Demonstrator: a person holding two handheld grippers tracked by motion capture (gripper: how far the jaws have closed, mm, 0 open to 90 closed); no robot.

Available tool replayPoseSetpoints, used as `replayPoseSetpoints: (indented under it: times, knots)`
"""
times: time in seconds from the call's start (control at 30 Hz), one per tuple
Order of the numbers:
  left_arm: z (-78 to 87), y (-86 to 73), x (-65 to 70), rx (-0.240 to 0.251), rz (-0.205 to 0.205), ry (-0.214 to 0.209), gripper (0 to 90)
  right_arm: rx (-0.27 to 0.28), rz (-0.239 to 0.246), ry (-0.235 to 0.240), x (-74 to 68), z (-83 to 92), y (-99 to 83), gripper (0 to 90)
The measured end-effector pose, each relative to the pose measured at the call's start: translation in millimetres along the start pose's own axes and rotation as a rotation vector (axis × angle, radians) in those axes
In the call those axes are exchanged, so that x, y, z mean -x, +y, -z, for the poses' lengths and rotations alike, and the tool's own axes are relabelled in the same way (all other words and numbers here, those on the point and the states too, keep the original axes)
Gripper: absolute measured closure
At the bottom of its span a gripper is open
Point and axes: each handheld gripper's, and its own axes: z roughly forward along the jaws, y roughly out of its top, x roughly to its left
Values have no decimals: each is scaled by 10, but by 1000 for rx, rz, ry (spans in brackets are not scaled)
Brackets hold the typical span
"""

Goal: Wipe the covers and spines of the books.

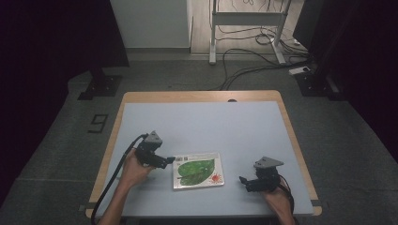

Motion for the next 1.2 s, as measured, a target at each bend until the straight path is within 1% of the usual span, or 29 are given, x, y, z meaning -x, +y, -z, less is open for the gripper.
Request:
replayPoseSetpoints:
  times: [0.1,0.13,0.2,0.27,0.3,0.33,0.37,0.4,0.43,0.57,0.63,0.73,0.77,0.8,0.87,0.93,0.97,1.13,1.2]
  knots:
    - [-123,5,-4,19,15,-36,107,11,16,22,-91,-3,49,55]
    - [-162,5,-7,15,17,-41,106,15,25,34,-132,-11,67,53]
    - [-239,8,-7,-9,2,-41,101,17,34,56,-197,-31,94,50]
    - [-322,23,18,-34,-20,-41,96,15,47,67,-261,-60,119,48]
    - [-341,29,24,-43,-27,-44,96,16,53,80,-306,-86,136,48]
    - [-362,34,34,-49,-31,-47,96,15,57,85,-329,-100,144,48]
    - [-399,39,55,-55,-43,-50,95,14,60,90,-351,-112,152,47]
    - [-413,37,59,-55,-48,-54,97,13,73,101,-392,-139,167,47]
    - [-424,34,63,-58,-46,-60,98,12,77,106,-415,-152,174,47]
    - [-462,13,70,-61,-31,-109,97,9,90,127,-502,-217,212,47]
    - [-470,8,83,-64,-31,-133,103,1,108,131,-539,-252,232,48]
    - [-488,-2,111,-72,-28,-174,106,-18,135,123,-581,-311,254,60]
    - [-498,-8,124,-71,-20,-188,106,-23,140,117,-592,-330,259,61]
    - [-503,-13,135,-70,-20,-193,106,-25,145,120,-598,-347,262,58]
    - [-505,-19,150,-64,-13,-185,95,-23,148,129,-595,-359,275,56]
    - [-502,-24,162,-64,-9,-181,94,-21,164,124,-591,-359,283,57]
    - [-499,-27,174,-66,-6,-177,91,-19,164,120,-586,-360,282,58]
    - [-471,-51,232,-82,-4,-167,68,-10,149,107,-526,-372,280,67]
    - [-451,-79,257,-75,7,-162,67,-8,143,97,-496,-383,287,67]
